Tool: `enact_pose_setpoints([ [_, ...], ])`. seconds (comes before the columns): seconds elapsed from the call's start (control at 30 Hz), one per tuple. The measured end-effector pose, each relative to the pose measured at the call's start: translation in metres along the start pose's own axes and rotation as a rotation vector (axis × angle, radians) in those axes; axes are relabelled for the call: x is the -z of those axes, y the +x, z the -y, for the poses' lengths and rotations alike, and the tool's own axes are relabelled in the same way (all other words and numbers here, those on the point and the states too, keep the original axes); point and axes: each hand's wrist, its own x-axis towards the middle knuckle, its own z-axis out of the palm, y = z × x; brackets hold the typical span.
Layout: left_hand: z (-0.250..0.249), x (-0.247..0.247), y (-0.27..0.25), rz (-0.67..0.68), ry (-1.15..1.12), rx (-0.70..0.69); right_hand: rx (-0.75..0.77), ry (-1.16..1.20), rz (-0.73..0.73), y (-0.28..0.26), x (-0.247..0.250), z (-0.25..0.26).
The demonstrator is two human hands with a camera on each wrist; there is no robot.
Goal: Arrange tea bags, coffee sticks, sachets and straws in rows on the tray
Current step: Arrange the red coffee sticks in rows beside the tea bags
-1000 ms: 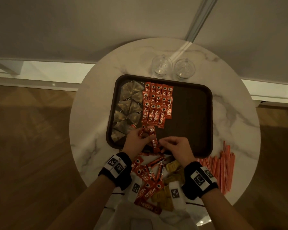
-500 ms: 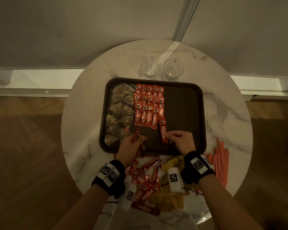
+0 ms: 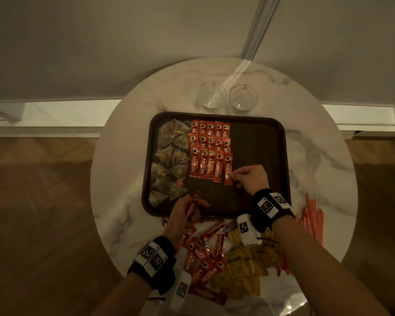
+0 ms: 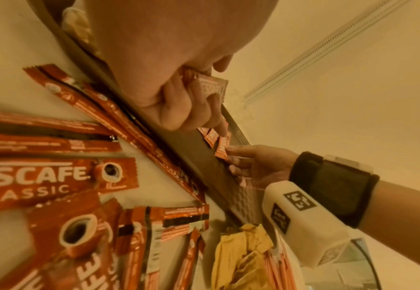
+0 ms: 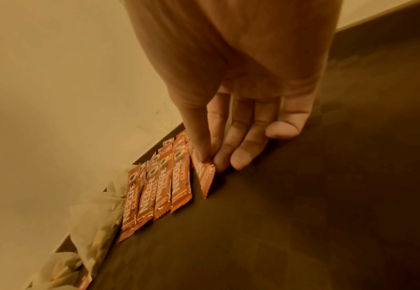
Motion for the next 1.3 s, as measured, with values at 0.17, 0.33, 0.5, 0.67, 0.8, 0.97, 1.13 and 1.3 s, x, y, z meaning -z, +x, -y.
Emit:
enact_pose_setpoints([
  [0.17,-0.007,-0.001,-0.002,0.011,-0.098,0.032,0.032,-0.055,0.009,0.003,0.000,0.006],
  [0.33,-0.013,0.001,-0.004,0.011,-0.161,0.045,0.030,-0.050,0.014,-0.002,0.003,0.006],
  [0.5,-0.018,-0.003,-0.009,-0.079,-0.064,0.001,0.060,0.029,-0.003,-0.028,0.010,0.005],
  [0.67,-0.031,0.003,-0.016,-0.049,-0.125,-0.108,0.170,0.156,0.300,-0.089,-0.008,0.016],
  [0.8,-0.049,0.004,-0.019,0.063,-0.149,-0.167,0.283,0.262,0.437,-0.122,-0.023,0.030],
  [0.97,-0.043,-0.003,-0.037,0.139,-0.195,-0.143,0.346,0.302,0.382,-0.142,-0.039,0.026],
  [1.13,-0.020,0.012,-0.042,-0.057,0.189,-0.250,0.290,0.185,0.355,-0.144,-0.047,-0.002],
  [1.3,-0.053,0.025,-0.023,0.009,0.657,-0.296,0.338,-0.150,0.267,-0.134,-0.053,-0.014],
])
